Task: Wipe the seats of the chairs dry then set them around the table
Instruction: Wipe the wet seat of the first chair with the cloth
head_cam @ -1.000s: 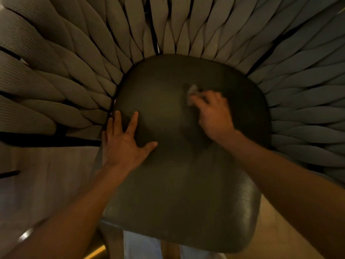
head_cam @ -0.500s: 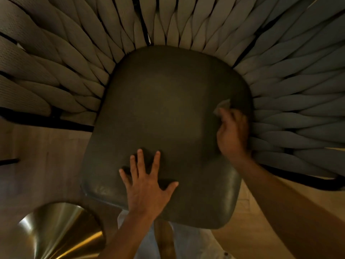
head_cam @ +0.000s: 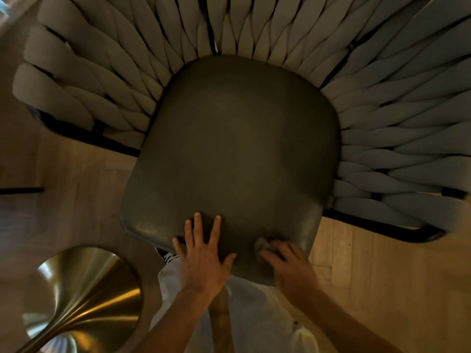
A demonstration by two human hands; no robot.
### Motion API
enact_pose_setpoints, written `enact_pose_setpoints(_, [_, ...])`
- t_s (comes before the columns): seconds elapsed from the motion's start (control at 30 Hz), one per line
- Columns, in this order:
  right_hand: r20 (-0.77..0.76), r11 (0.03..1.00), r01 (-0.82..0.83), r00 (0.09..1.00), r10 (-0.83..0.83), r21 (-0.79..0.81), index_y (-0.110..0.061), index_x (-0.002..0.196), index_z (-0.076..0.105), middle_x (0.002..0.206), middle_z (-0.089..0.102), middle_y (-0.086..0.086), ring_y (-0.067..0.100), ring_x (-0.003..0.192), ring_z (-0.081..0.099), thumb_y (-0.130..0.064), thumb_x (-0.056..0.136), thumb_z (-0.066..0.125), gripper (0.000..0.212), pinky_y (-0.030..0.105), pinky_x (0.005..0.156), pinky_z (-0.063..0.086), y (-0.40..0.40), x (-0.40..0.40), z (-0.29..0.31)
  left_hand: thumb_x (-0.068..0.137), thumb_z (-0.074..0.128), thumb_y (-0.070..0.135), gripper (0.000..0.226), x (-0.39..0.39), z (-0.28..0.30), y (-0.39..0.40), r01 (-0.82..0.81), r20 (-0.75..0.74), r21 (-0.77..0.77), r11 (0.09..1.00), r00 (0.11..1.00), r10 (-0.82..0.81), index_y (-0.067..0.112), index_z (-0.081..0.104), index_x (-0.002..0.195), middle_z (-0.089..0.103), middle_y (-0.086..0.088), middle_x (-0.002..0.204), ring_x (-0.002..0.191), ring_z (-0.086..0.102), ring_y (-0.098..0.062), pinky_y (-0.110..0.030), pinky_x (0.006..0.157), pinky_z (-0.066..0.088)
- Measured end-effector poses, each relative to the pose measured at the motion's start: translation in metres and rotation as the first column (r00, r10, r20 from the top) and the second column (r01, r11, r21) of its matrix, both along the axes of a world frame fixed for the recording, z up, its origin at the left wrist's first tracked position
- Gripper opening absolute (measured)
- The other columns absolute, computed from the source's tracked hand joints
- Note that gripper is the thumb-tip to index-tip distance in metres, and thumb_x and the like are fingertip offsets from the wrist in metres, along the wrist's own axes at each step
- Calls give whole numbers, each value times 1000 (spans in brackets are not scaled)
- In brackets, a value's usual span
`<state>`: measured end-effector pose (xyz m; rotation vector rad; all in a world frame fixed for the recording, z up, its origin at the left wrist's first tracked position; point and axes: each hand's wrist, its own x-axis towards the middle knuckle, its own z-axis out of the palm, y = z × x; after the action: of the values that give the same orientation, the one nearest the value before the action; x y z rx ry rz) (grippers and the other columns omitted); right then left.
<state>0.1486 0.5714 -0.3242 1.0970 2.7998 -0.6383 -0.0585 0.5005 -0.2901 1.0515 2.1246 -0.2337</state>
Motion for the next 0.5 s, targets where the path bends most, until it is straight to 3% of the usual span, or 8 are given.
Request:
enact_pose_setpoints(0.13, [-86, 964, 265, 960, -266, -18, -18, 117, 63, 110, 58, 16, 39, 94, 56, 4, 70, 67, 52, 46, 80, 53, 80, -23, -7, 91, 43, 64, 87, 1, 0, -7, -3, 24, 5, 1000, 1000, 3, 41, -22, 145, -25, -8, 159, 147, -20, -30, -54, 119, -1])
enact_pose_setpoints(0.23, [-78, 869, 494, 865, -495, -30, -16, 118, 63, 116, 53, 17, 39, 105, 48, 1, 81, 56, 41, 43, 86, 46, 121, -62, -7, 92, 43, 62, 84, 0, -3, -9, -1, 24, 22, 1000, 1000, 0, 43, -17, 148, -24, -6, 159, 147, -19, -29, -52, 120, -2])
enact_pose_setpoints(0.3, [-93, 832, 554, 827, -555, -36, -14, 119, 61, 117, 51, 18, 38, 106, 46, -2, 83, 54, 39, 41, 90, 41, 133, -96, -8, 93, 43, 58, 82, -1, -4, -13, 17, 21, 41, 999, 1000, -18, 43, -15, 149, -23, -5, 159, 147, -18, -29, -50, 120, -2])
enact_pose_setpoints(0.37, [-113, 855, 517, 848, -518, -38, -13, 119, 62, 117, 52, 19, 38, 102, 48, -3, 82, 55, 39, 41, 91, 40, 129, -131, -7, 95, 45, 53, 79, -5, -1, -18, 36, 33, 55, 998, 999, -38, 43, -11, 150, -20, -5, 161, 148, -16, -28, -45, 118, -6])
enact_pose_setpoints(0.43, [-126, 934, 354, 925, -358, -54, -13, 118, 64, 114, 55, 18, 39, 96, 50, -2, 78, 56, 43, 41, 90, 42, 108, -167, -4, 97, 45, 45, 72, -9, 2, -25, 60, 50, 63, 996, 997, -63, 40, -1, 153, -14, -4, 162, 149, -13, -27, -39, 114, -9])
enact_pose_setpoints(0.5, [-151, 988, 121, 979, -134, -91, -14, 116, 66, 113, 58, 16, 38, 94, 51, 1, 76, 57, 43, 42, 90, 45, 76, -194, 2, 97, 46, 36, 53, -13, 5, -38, 50, 55, 143, 988, 997, -58, 36, 31, 149, 7, -6, 163, 150, -1, -27, -40, 119, -1])
